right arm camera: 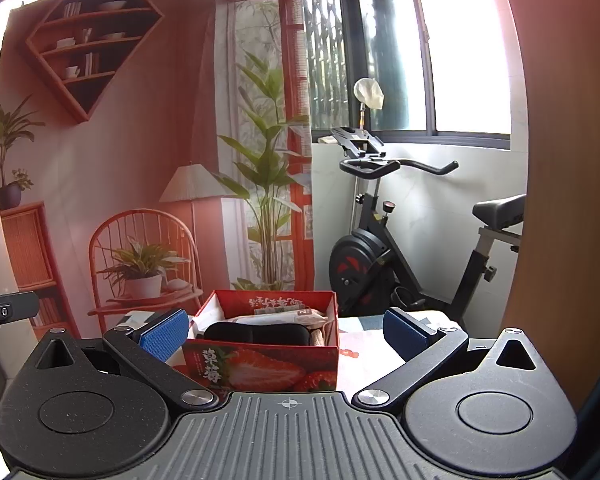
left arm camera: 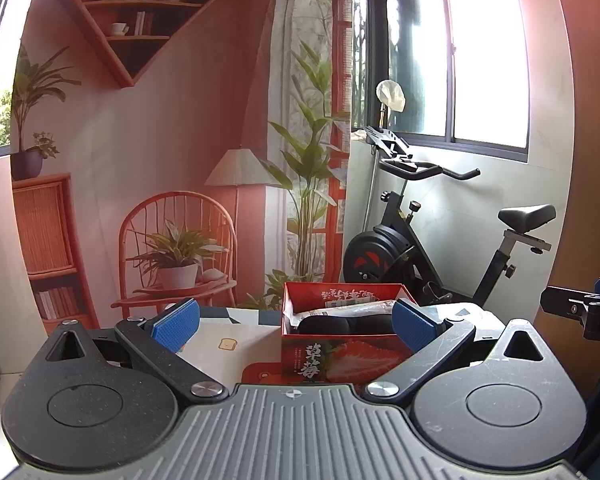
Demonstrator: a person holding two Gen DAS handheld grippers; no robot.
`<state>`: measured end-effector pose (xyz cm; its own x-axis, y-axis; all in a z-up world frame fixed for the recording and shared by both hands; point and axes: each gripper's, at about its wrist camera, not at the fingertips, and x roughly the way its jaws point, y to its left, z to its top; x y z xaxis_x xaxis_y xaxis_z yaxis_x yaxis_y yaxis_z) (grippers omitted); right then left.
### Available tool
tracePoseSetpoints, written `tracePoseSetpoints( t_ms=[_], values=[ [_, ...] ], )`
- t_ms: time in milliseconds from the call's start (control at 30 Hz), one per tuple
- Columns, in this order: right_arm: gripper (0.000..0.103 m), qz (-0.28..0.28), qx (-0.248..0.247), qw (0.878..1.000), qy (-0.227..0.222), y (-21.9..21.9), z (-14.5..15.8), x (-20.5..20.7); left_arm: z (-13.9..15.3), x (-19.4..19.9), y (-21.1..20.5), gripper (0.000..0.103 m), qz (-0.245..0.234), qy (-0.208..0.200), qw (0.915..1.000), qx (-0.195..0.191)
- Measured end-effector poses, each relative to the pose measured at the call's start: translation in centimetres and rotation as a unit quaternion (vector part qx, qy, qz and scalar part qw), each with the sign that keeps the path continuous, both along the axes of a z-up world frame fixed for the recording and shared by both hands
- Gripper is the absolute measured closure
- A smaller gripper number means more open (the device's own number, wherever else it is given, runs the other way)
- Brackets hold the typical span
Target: Organize soft objects
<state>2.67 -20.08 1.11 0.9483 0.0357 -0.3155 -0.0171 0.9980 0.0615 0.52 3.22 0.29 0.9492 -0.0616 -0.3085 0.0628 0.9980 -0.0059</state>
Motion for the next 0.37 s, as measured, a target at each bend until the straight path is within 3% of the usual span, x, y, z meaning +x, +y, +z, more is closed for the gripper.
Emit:
tracePoseSetpoints(
  t_ms=[367],
  values=[
    [0.000,0.001,0.000,1.000,0.002,-0.27,-0.05,0.11,0.04,0.20,-0.09,0.000,0.000,0.001,1.0000,-0.001]
  ],
)
